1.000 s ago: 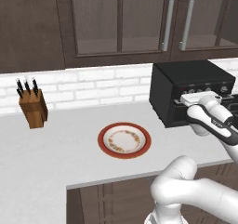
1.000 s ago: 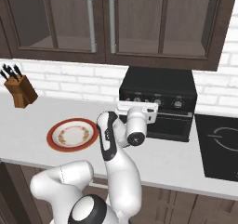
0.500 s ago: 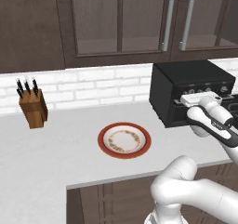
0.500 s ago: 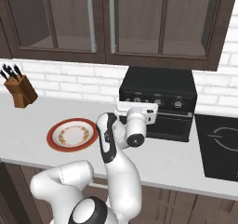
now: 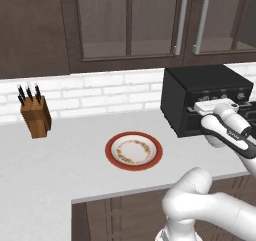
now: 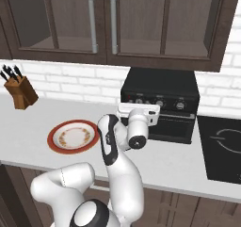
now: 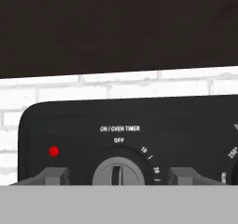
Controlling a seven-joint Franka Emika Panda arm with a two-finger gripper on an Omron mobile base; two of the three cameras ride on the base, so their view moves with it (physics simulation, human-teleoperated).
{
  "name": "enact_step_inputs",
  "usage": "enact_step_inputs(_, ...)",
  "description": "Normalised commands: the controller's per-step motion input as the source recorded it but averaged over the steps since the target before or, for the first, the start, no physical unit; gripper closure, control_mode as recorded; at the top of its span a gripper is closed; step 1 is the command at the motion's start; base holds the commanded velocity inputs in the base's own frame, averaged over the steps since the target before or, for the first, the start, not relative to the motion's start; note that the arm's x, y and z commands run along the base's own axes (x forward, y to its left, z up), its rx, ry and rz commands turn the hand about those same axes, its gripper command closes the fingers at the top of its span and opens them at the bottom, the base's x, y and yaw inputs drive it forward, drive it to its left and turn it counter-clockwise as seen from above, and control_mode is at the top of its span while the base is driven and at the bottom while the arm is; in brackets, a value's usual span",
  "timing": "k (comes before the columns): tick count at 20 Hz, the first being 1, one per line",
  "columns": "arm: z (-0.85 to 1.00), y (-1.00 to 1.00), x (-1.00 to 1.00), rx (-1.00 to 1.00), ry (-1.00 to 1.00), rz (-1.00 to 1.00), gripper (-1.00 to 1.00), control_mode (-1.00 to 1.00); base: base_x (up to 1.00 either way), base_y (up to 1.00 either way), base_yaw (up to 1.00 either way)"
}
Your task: Pick up the kebab skewer and baguette bread, and place them inside the toaster oven. Close the toaster oven door and start by setting the timer.
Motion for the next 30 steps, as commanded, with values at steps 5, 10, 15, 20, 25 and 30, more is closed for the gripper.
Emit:
enact_step_inputs(5, 0.0, 0.0, 0.0, 0.0, -0.01, 0.0, 1.0, -1.0, 0.0, 0.0, 0.0)
enact_step_inputs(10, 0.0, 0.0, 0.03, 0.0, 0.0, 0.0, 1.0, -1.0, 0.0, 0.0, 0.0)
enact_step_inputs(15, 0.0, 0.0, 0.0, 0.0, 0.0, 0.0, 1.0, -1.0, 0.0, 0.0, 0.0)
enact_step_inputs(20, 0.0, 0.0, 0.0, 0.0, 0.0, 0.0, 1.0, -1.0, 0.0, 0.0, 0.0)
enact_step_inputs(25, 0.02, 0.0, 0.0, 0.0, 0.0, 0.0, 1.0, -1.0, 0.0, 0.0, 0.0)
enact_step_inputs(30, 0.01, 0.11, 0.0, 0.0, 0.0, -0.02, 1.0, -1.0, 0.0, 0.0, 0.0)
